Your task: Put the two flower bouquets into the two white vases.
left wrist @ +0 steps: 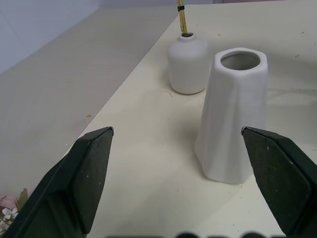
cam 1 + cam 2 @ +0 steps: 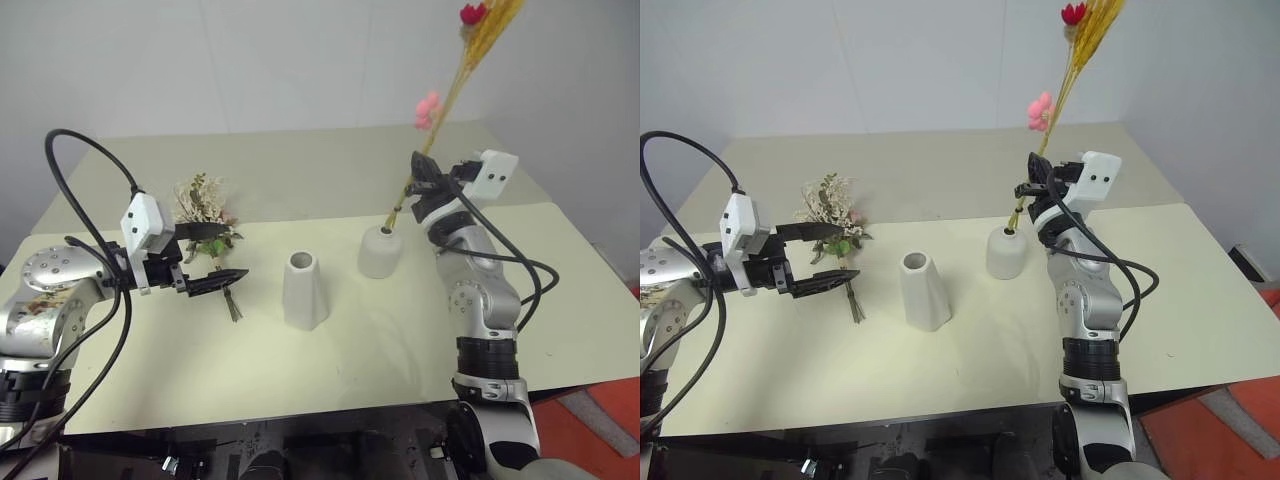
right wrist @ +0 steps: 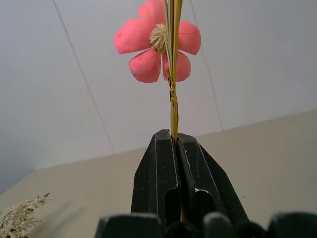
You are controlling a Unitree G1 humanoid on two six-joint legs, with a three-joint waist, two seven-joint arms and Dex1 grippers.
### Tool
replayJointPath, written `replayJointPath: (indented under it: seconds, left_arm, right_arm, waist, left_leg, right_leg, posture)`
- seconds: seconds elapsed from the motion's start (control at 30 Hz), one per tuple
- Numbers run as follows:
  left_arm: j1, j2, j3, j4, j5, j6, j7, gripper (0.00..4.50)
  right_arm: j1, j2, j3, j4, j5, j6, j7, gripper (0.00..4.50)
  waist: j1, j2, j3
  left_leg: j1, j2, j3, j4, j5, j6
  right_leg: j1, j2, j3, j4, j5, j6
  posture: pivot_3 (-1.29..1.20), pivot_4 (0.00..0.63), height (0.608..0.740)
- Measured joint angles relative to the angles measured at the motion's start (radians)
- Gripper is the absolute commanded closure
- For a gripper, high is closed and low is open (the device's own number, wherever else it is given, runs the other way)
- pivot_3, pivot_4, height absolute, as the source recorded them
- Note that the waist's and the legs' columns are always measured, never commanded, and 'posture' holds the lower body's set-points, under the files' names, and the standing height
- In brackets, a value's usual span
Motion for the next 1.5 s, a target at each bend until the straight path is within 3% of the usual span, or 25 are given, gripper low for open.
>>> replayJointPath:
  seconds: [1.5]
  left_arm:
    - [0.001,-0.011,0.003,-0.003,0.0,-0.002,0.002,0.0]
  right_arm:
    - [0.023,0.03,0.004,-0.074,0.002,0.004,-0.027,4.48]
  waist:
    - [0.0,0.0,0.0]
  left_leg:
    - [0.0,0.0,0.0,0.0,0.0,0.0]
  right_leg:
    - [0.0,0.0,0.0,0.0,0.0,0.0]
  posture:
    - [0.0,0.15,0.74]
